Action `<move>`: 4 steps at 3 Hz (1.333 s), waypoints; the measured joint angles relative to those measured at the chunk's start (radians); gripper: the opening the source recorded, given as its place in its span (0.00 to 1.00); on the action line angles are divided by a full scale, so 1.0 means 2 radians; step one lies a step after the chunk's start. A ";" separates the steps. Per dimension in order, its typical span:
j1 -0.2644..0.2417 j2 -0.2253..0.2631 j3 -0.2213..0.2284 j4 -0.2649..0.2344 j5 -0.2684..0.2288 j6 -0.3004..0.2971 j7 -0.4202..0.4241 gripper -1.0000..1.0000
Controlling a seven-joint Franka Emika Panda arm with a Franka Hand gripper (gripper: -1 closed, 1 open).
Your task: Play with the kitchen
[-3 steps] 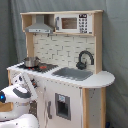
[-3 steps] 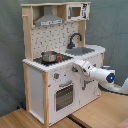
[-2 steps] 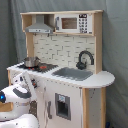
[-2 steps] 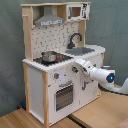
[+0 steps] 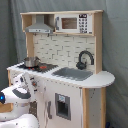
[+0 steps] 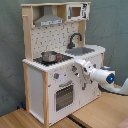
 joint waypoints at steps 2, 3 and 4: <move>0.034 -0.010 -0.012 -0.002 -0.001 0.000 -0.039 1.00; 0.057 -0.010 -0.020 -0.009 0.000 -0.031 -0.072 1.00; 0.087 -0.010 -0.022 -0.019 0.000 -0.076 -0.072 1.00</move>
